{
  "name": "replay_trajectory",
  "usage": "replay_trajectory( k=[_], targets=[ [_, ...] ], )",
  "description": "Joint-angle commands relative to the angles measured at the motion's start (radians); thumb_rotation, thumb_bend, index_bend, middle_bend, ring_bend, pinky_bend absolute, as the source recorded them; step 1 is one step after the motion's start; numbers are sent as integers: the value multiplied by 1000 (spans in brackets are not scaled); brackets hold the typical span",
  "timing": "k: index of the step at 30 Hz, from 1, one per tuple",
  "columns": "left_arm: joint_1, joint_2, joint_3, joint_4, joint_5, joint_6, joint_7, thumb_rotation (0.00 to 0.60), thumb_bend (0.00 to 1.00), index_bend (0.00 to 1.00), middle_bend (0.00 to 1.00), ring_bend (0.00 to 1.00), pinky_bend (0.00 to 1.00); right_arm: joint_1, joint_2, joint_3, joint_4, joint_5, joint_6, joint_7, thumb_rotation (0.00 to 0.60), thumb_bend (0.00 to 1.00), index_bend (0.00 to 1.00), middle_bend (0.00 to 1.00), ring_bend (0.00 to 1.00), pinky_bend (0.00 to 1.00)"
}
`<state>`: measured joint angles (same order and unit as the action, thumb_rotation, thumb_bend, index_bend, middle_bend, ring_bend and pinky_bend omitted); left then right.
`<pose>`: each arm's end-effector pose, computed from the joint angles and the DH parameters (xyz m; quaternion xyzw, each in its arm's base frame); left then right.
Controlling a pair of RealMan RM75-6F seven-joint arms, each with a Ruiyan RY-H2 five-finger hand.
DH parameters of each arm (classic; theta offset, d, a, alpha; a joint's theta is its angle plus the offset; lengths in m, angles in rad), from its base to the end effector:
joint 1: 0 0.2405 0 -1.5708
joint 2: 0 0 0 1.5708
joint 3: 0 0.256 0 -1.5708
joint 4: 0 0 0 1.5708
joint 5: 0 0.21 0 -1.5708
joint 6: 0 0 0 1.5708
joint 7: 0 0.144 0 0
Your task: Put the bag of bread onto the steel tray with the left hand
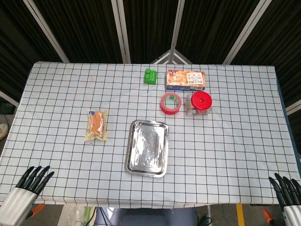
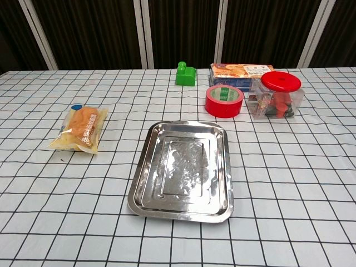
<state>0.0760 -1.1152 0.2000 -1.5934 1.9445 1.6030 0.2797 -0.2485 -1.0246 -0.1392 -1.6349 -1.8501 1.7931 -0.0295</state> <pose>-0.2844 0.0694 0.1244 -0.7488 -0.2909 -0.3229 0.5004 -0.2944 -0.0381 0.1830 0.6178 -0.3736 0.3738 0.5823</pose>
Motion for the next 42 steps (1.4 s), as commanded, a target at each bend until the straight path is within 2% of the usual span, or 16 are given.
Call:
replay_trajectory(
  k=[1,5,9,13,16,20,25,32,37,42],
  targets=[
    [-2,-10,-2,-2,-8,-17,19,600,40,0,0,0,35,2,4,1,1,3,-1,11,600,297,0,0,0,0],
    [-16,-27,-10,-7,7,-28,28,600,40,0,0,0,26,15,9,2,-3,15,-27,23,600,297,0,0,0,0],
    [-59,-70,-56,-2,9,-72,83,600,40,0,0,0,4,39,11,10,-18,31,-73,12,600,298,0,0,0,0],
    [-134,-94,-167,-82,-144,-229,236,600,38,0,0,0,0,67,26,-7,-24,13,-123,34,600,297,0,0,0,0],
    [-197,-103,-235,-126,-252,-338,321,600,37,0,0,0,0,75,32,2,-23,23,-124,45,600,297,0,0,0,0],
    [-281,-134,-317,-126,-367,-439,438,600,36,0,0,0,0,96,38,13,-29,63,-161,71,600,297,0,0,0,0],
    [-388,-204,-431,-99,-615,-545,586,600,36,0,0,0,0,134,56,18,-38,111,-238,117,600,297,0,0,0,0],
    [-511,-273,-465,-30,-729,-613,637,600,36,0,0,0,0,152,74,33,-43,163,-264,159,600,297,0,0,0,0],
    [-607,-327,-461,84,-741,-688,599,600,35,0,0,0,0,162,86,40,-42,200,-286,212,600,298,0,0,0,0],
    [-673,-357,-450,143,-783,-738,593,600,35,0,0,0,0,163,93,55,-36,238,-286,242,600,297,0,0,0,0]
  ],
)
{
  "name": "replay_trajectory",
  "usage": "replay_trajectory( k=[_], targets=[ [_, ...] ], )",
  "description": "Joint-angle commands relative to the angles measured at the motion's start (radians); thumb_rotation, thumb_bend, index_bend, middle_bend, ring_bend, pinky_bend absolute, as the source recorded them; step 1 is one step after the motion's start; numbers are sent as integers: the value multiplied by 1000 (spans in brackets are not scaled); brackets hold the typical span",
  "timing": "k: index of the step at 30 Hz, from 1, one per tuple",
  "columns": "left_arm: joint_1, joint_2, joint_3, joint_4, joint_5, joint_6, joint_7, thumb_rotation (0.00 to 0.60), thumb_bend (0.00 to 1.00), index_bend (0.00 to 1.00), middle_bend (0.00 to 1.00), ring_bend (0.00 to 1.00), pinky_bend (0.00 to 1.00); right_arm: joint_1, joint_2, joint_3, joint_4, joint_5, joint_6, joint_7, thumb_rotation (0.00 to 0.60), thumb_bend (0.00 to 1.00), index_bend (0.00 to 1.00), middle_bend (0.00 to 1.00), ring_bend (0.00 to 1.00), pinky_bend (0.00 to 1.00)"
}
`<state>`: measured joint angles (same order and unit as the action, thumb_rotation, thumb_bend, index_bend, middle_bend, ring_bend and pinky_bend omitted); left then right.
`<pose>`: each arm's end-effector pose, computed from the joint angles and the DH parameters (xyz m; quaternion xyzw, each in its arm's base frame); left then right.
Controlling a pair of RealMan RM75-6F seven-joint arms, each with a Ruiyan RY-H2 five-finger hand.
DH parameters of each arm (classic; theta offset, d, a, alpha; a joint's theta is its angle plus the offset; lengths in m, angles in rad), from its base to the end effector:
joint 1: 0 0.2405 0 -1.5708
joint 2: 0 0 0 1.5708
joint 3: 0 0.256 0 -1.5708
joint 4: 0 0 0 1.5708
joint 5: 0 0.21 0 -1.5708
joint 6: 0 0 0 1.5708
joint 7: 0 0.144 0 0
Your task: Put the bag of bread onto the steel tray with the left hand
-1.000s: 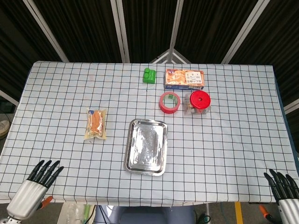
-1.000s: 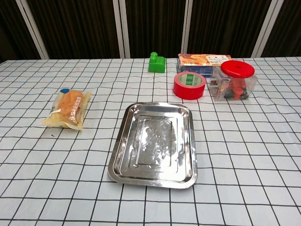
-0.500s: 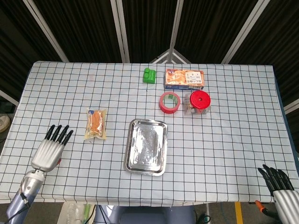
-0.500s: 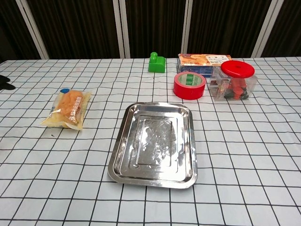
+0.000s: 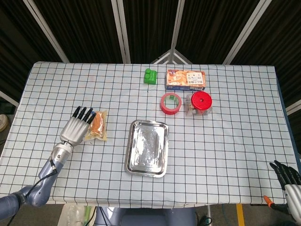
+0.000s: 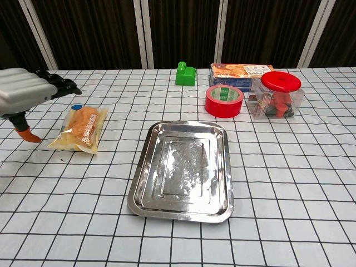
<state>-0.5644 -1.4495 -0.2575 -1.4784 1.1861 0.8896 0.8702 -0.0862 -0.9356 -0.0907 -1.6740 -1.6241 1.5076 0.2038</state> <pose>-0.2057 0.3379 0.0224 -0.8001 -0.1893 -0.2018 0.5323 -0.3272 -0.0954 0.1900 0.5890 -0.4796 0.3439 0.5521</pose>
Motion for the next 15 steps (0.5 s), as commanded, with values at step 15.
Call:
replay_trajectory(
  k=[15],
  targets=[
    [-178,-118,54,112,-375,-32,211,600,36,0,2,0,2,-11,12,1,10,-11,36,40,600,297,0,0,0,0]
  ],
)
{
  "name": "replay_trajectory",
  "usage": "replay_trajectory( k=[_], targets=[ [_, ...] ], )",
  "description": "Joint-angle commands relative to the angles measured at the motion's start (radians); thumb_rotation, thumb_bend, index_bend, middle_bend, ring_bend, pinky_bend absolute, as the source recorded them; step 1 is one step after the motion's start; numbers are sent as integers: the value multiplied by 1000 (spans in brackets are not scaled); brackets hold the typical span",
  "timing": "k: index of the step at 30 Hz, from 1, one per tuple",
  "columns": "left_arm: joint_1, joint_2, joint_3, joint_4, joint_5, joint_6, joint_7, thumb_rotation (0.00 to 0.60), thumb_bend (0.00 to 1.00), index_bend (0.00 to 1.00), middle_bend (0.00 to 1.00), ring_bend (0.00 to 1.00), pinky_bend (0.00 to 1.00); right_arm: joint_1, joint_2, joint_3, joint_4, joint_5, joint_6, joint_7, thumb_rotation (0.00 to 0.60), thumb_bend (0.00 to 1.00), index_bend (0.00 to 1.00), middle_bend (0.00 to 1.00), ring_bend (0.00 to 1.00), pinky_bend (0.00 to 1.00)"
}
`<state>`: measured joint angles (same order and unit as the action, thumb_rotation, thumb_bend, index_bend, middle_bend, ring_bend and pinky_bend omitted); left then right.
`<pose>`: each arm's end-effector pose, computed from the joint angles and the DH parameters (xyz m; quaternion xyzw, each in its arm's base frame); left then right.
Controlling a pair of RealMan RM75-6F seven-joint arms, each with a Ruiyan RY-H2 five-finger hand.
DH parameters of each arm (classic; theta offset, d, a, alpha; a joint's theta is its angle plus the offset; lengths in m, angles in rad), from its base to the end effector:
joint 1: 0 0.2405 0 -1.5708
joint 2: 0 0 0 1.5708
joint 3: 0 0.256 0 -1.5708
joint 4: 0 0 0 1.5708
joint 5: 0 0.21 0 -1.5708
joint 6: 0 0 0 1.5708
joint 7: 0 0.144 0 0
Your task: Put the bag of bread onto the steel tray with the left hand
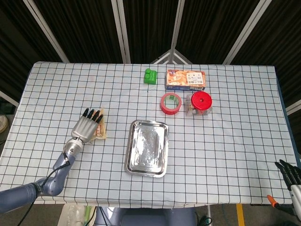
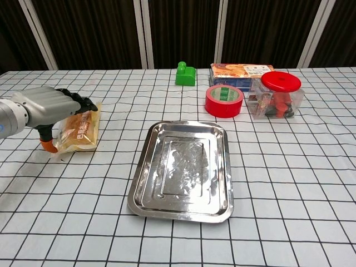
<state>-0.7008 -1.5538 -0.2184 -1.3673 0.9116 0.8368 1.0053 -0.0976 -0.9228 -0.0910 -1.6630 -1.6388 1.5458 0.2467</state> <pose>-0.2021 0.3598 -0.0147 -0.8117 -0.2188 -0.1403 0.5230 -0.3264 -0.0924 0.1987 0.5816 -0.4758 0.3604 0.5527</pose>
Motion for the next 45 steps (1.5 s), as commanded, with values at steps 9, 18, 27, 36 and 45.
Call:
replay_trajectory(
  k=[9,18,27,36,45],
  targets=[
    [-80,-83,45,43,-124,172,111,600,143,290,376,316,338,8,2,-3,-6,1,-19,-8,600,297,0,0,0,0],
    [-75,-75,51,9,-63,282,79,600,164,429,428,368,398,11,11,-8,-6,-2,-23,4,600,298,0,0,0,0],
    [-115,-19,10,-185,-27,352,121,600,163,454,424,366,398,15,10,-10,-11,0,-33,-6,600,297,0,0,0,0],
    [-306,-238,-37,-110,42,258,112,600,166,454,430,366,398,24,14,6,-3,46,-54,13,600,298,0,0,0,0],
    [-348,-387,33,104,125,176,1,600,162,439,417,362,391,21,18,12,8,77,-62,33,600,297,0,0,0,0]
  ],
)
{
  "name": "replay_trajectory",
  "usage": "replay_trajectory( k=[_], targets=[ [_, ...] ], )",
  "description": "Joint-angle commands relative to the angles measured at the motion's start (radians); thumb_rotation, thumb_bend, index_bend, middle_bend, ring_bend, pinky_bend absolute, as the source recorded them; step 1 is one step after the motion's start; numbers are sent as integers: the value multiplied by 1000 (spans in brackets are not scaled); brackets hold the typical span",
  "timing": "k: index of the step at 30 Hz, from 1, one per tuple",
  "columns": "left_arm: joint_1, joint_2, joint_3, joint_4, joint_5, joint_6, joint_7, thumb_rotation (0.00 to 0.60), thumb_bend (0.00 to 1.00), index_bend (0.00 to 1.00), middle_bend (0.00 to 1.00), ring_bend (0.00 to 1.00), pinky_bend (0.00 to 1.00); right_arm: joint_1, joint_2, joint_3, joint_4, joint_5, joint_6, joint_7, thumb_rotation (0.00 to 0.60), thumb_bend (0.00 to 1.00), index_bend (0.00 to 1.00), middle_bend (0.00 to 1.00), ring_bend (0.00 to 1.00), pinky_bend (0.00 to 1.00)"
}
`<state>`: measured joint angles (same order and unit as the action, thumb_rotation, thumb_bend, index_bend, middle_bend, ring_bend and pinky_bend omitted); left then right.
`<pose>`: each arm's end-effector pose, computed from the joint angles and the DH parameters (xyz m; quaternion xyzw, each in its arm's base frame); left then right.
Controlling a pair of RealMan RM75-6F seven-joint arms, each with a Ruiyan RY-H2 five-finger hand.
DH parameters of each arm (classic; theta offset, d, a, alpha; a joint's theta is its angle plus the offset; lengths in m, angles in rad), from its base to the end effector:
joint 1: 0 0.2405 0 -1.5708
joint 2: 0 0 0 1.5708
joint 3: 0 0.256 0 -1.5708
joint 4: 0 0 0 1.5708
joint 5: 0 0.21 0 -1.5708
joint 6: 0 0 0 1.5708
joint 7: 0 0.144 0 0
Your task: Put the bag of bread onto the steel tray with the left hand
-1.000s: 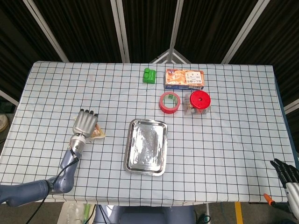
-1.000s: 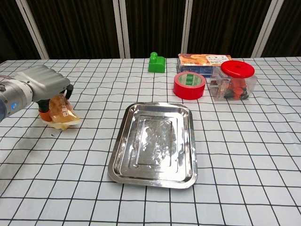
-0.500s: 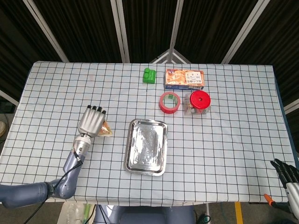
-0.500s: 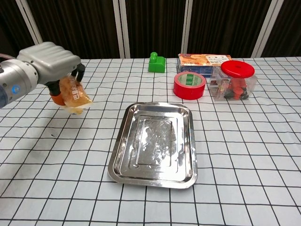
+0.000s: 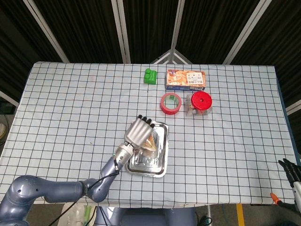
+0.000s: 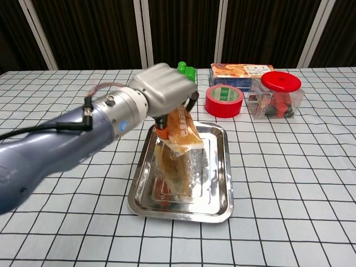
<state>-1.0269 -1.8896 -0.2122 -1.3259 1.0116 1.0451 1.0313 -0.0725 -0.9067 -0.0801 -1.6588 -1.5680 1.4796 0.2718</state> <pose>-0.0189 0.3356 -0.0995 -0.8248 -0.0977 -0.3190 0.4565 -0.3383 -0.1009 0.2029 0.5684 -0.4956 0.3391 0.5624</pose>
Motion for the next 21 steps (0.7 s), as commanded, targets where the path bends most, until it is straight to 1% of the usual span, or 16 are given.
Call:
replay_trajectory(
  k=[1,4,6,7,8,9,11,14,17,19,21],
  targets=[
    [-23,-58,30,73,17,-36,-17,600,155,424,407,356,386,-6,2,2,6,10,6,12,600,297,0,0,0,0],
    [-30,-68,30,88,9,-45,-4,600,120,318,332,293,338,-10,3,1,11,13,6,18,600,297,0,0,0,0],
    [-28,-64,29,77,9,-47,-12,600,92,171,206,172,257,-12,2,1,12,14,9,18,600,297,0,0,0,0],
    [-25,-56,28,62,9,-48,-19,600,84,119,157,124,228,-14,1,2,12,15,11,16,600,297,0,0,0,0],
    [-21,-46,28,43,13,-45,-28,600,76,54,88,62,195,-15,0,2,12,15,13,14,600,297,0,0,0,0],
    [-18,-37,27,28,17,-43,-36,600,70,15,37,22,173,-15,-1,2,12,14,13,12,600,297,0,0,0,0],
    [-7,-2,24,-32,18,-49,-71,600,67,0,1,0,140,-15,-4,1,12,14,10,3,600,297,0,0,0,0],
    [15,78,15,-162,-18,-59,-97,600,61,0,0,0,98,-5,-9,1,10,27,-20,-16,600,297,0,0,0,0],
    [45,171,22,-303,-30,-59,-135,600,57,0,0,0,88,-1,-19,10,2,53,-33,-58,600,297,0,0,0,0],
    [73,254,44,-404,-8,-55,-166,600,56,0,0,0,96,-2,-23,11,-7,50,-28,-75,600,298,0,0,0,0],
    [124,363,106,-501,83,1,-165,600,56,0,0,0,152,-5,-24,10,-11,37,-14,-84,600,298,0,0,0,0]
  ],
)
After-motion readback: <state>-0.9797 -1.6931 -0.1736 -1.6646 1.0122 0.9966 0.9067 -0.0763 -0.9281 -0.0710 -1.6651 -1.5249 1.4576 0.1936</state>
